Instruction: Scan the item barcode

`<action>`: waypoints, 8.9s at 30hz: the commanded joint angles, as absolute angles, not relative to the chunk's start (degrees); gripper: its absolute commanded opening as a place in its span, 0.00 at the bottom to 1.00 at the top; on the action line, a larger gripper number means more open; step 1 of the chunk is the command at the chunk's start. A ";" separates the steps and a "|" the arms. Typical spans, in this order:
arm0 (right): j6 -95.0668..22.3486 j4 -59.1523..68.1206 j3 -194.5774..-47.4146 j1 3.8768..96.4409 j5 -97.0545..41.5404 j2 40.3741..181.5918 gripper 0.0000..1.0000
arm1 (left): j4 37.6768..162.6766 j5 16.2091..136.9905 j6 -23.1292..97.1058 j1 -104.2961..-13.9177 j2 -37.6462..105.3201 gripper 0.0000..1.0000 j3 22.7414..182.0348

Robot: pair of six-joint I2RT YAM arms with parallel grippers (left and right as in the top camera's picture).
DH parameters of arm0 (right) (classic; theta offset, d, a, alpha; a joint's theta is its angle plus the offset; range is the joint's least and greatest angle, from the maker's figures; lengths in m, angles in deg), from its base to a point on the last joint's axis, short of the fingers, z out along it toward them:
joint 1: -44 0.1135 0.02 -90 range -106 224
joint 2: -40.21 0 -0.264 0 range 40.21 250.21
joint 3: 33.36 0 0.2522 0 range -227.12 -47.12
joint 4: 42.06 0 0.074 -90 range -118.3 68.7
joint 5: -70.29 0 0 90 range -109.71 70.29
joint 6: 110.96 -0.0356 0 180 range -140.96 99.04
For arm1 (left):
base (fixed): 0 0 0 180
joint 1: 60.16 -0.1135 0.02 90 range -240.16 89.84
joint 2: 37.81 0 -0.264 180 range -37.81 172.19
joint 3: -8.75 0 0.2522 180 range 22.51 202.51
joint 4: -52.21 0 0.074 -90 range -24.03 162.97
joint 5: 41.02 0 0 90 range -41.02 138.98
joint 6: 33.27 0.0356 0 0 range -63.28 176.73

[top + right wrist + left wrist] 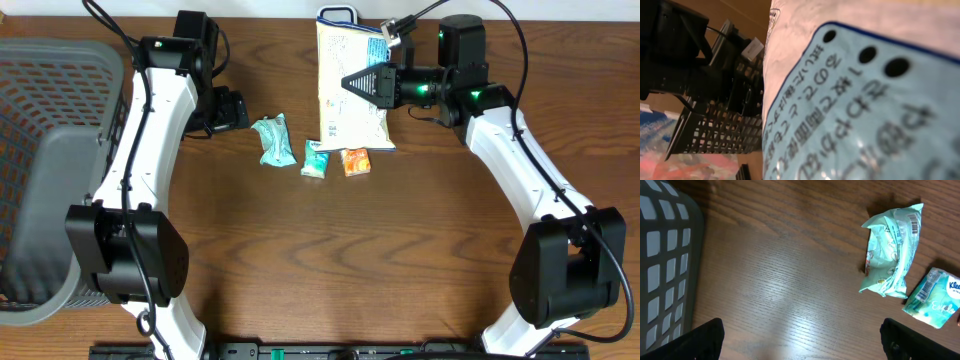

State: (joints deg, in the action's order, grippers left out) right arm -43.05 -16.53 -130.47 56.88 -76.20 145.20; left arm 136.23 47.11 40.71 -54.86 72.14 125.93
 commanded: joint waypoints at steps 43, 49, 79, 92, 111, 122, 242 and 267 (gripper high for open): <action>-23.59 10.42 -131.15 57.60 13.37 144.41 0.01 | 136.43 46.35 41.65 -55.01 72.03 0.98 125.36; -21.93 11.93 -129.71 55.68 17.04 146.82 0.01 | 136.43 46.35 41.65 -55.01 72.03 0.98 125.36; -22.39 17.74 -136.02 59.55 -10.63 152.15 0.55 | 136.43 46.35 41.65 -55.01 72.03 0.98 125.36; -22.02 23.64 -136.66 49.51 -15.81 152.57 0.66 | 136.43 46.35 41.65 -55.01 72.03 0.98 125.36; -21.32 6.81 -116.48 47.85 -25.30 153.48 0.61 | 136.43 46.35 41.65 -55.01 72.03 0.98 125.36; -24.80 6.75 -118.89 47.79 -27.94 152.68 0.01 | 136.43 46.37 41.65 -55.01 72.03 0.98 125.36; -22.83 21.37 -175.69 34.91 -35.53 175.84 0.99 | 136.43 46.37 41.65 -55.01 72.03 0.98 125.36; -22.63 32.28 -158.40 59.11 -42.89 175.97 0.82 | 136.43 46.35 41.65 -55.01 72.03 0.98 125.36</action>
